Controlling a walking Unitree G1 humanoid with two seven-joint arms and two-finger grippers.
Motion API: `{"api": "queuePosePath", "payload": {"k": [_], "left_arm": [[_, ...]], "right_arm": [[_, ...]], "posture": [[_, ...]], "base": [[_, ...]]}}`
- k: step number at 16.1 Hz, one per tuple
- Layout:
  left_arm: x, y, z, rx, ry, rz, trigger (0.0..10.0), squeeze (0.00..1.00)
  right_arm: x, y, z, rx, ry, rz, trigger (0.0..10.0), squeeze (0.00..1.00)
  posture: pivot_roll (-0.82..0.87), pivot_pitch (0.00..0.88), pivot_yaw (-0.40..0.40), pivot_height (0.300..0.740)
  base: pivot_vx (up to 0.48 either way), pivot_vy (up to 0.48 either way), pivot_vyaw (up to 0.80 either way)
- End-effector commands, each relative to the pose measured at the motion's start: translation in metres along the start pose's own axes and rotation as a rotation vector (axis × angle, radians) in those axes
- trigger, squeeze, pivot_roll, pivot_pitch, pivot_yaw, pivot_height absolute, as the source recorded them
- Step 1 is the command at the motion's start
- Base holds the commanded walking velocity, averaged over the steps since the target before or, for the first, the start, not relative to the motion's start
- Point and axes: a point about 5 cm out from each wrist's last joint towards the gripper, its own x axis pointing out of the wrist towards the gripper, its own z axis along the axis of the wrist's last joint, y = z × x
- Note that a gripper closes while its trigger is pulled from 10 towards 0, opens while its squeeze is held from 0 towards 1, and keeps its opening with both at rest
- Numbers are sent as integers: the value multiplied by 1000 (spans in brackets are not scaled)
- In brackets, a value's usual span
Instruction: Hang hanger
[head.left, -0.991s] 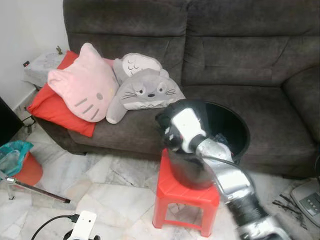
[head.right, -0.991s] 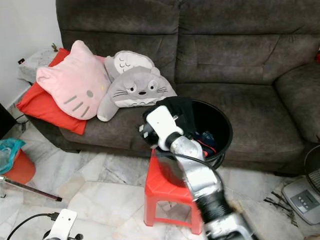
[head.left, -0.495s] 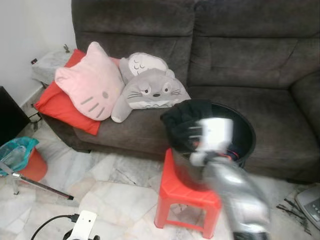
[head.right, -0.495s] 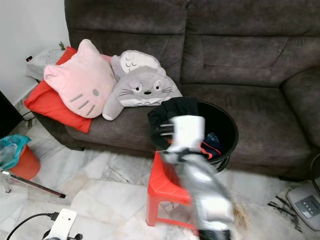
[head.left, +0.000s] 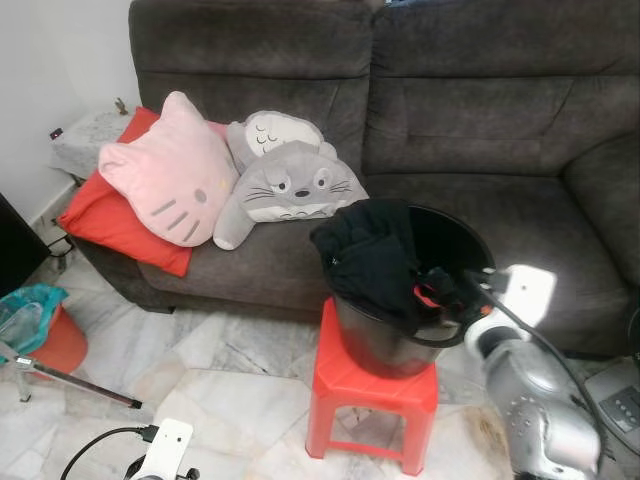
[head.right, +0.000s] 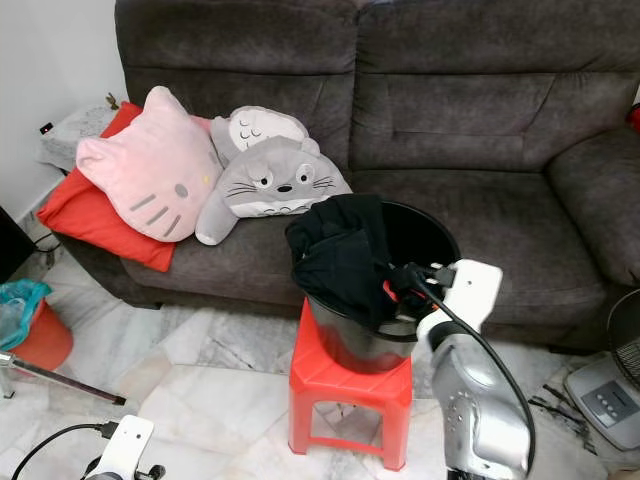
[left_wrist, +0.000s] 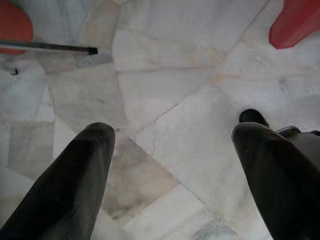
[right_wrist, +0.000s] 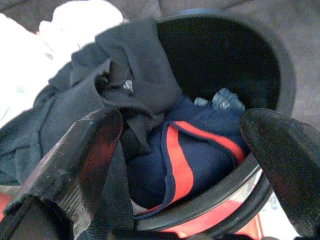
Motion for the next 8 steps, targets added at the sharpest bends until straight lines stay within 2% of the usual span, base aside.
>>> {"api": "queuePosePath", "payload": {"k": [1,5,8], "left_arm": [[-1,3,-6,8,28,10,10000,0],[-1,3,-7,12,30,16,10000,0],[-1,4,-7,14,27,20,10000,0]], "right_arm": [[3,-1,1,20,8,-2,10000,0],[13,-5,-2,93,56,40,10000,0],[20,2,-7,129,83,136,10000,0]], "posture": [[-195,0,71,732],[-192,0,76,732],[-192,0,78,732]], "base": [[0,0,0],[0,0,0],[0,0,0]]}}
